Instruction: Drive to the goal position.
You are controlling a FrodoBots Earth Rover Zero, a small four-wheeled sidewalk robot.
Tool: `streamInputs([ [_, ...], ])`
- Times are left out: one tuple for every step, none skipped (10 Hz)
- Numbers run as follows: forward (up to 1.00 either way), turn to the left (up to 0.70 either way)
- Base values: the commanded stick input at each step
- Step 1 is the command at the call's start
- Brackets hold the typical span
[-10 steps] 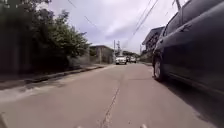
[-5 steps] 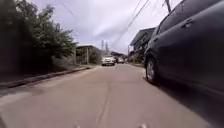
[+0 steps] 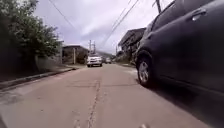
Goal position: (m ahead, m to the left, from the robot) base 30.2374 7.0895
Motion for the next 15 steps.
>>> streamInputs([
  [1.0,0.0],
  [1.0,0.0],
  [1.0,0.0],
  [1.0,0.0],
  [1.0,0.0],
  [1.0,0.0],
  [1.0,0.0],
  [1.0,-0.02],
  [1.0,-0.18],
  [1.0,-0.39],
  [1.0,-0.39],
  [1.0,-0.39],
  [1.0,-0.21],
  [1.0,0.0],
  [1.0,0.0],
])
